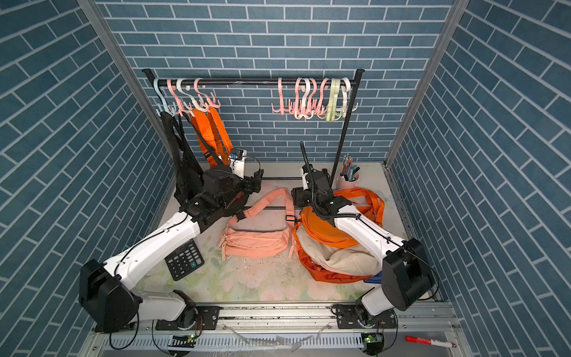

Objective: Take the bag off the hook
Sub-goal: Place the bag at the center of the board, then pick up the bag from the hook.

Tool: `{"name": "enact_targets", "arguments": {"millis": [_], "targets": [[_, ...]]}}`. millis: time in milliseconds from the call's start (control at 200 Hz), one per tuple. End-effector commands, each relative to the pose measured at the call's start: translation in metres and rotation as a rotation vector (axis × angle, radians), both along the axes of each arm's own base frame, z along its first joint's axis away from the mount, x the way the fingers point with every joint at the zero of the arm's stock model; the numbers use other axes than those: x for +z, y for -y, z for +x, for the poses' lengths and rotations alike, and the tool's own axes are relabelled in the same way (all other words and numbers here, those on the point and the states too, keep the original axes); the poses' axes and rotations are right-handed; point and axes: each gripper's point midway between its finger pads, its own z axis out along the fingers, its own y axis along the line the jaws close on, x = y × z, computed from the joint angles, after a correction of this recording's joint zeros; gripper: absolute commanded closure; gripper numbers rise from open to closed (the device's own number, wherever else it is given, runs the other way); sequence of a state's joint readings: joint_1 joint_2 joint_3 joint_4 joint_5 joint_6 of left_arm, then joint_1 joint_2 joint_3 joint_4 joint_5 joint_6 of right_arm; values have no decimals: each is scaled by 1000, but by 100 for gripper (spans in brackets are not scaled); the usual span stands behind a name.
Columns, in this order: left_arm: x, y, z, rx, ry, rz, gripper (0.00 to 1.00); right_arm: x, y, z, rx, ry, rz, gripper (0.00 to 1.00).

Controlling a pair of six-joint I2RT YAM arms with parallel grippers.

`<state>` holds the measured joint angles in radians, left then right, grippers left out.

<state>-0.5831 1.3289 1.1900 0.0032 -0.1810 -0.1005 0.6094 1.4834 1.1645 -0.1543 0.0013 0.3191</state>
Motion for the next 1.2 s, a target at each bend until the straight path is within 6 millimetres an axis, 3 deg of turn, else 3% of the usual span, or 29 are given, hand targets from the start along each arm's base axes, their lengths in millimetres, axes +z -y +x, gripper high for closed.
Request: {"name": "enact_targets", "arguments": {"millis": [0,95,205,280,530,710,890,1195], "targets": [[21,-6,-17,-18,20,-15,3,29,-5,-9,59,65,0,33],[40,-13,-27,-24,51,-13,1,39,-9,-13,79,87,3,33],[58,-21,-38,-25,79,-2,1,52,-14,-15,90,111,-3,23],[70,-28,-47,-26,102,3,1,62,-19,-17,100,129,-3,21],[88,-50,-80,-32,168,50,1,88,-43,-21,164,161,-13,20],[84,-69,-102,-14,201,68,1,105,-62,-20,216,172,5,21],[67,-86,-118,17,207,87,1,115,-81,-15,263,163,21,21],[43,-97,-132,19,187,122,1,131,-122,-7,376,152,64,23]]}}
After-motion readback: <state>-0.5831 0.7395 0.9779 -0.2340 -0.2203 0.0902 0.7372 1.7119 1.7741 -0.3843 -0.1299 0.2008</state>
